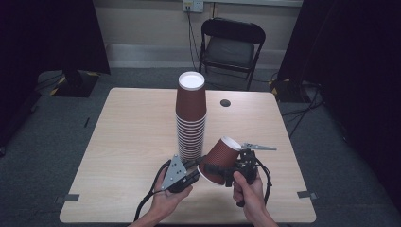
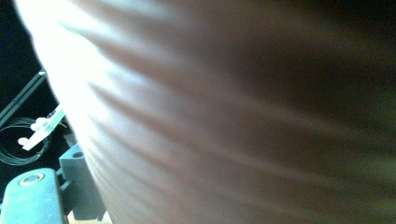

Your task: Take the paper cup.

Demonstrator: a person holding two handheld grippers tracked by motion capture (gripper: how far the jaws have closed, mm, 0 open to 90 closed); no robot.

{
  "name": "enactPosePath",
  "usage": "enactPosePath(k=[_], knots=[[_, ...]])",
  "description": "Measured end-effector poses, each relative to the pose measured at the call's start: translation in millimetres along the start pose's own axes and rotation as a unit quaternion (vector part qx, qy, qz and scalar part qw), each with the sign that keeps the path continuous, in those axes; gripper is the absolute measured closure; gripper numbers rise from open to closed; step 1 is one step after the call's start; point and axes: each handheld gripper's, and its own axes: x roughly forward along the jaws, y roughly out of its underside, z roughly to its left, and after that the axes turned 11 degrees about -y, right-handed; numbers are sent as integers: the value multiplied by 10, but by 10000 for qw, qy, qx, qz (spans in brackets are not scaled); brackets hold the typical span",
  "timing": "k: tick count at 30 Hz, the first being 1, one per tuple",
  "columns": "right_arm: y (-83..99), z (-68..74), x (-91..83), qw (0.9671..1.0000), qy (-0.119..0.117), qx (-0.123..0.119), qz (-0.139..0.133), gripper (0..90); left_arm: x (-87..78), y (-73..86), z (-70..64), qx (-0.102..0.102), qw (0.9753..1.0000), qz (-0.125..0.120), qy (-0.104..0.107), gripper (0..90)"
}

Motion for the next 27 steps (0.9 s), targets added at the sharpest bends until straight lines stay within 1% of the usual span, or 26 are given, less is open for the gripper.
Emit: enactPosePath(k=[2,4,5,6,7,10,11,14,18,21,23,24,26,27], knots=[[-6,-2,-13,10000,-18,-7,-48,106,-9,3,9,22,10000,20,12,839],[-12,-2,-29,10000,-7,-43,-71,112,-13,11,14,-11,10000,47,29,841],[-14,-1,-36,10000,-2,-41,-80,113,-12,19,19,-32,9999,65,77,842],[-15,-3,-49,9998,-11,-9,-185,118,-14,27,26,-64,9999,75,91,843],[-26,-5,-75,9996,-16,-46,-273,127,-16,34,34,-51,9999,123,90,842],[-60,-6,-145,9990,95,-164,-397,128,-22,65,44,-104,9997,195,128,843],[-77,-4,-180,9986,169,-225,-447,128,-23,70,43,-123,9996,215,137,843],[-104,-6,-240,9979,207,-335,-524,128,-20,81,35,-256,9990,297,219,842],[-134,-4,-302,9963,364,-484,-602,129,-21,89,36,-329,9980,444,314,841],[-145,-7,-341,9956,405,-546,-649,131,-29,86,50,-470,9959,636,450,840],[-155,-20,-367,9948,445,-606,-684,131,-39,85,68,-629,9918,947,588,840],[-164,-22,-384,9946,470,-612,-690,131,-41,83,79,-668,9901,1047,654,839],[-174,-24,-406,9943,480,-645,-703,132,-48,76,98,-672,9882,1185,699,838],[-179,-24,-417,9939,472,-692,-712,133,-52,64,111,-726,9857,1313,771,838]])
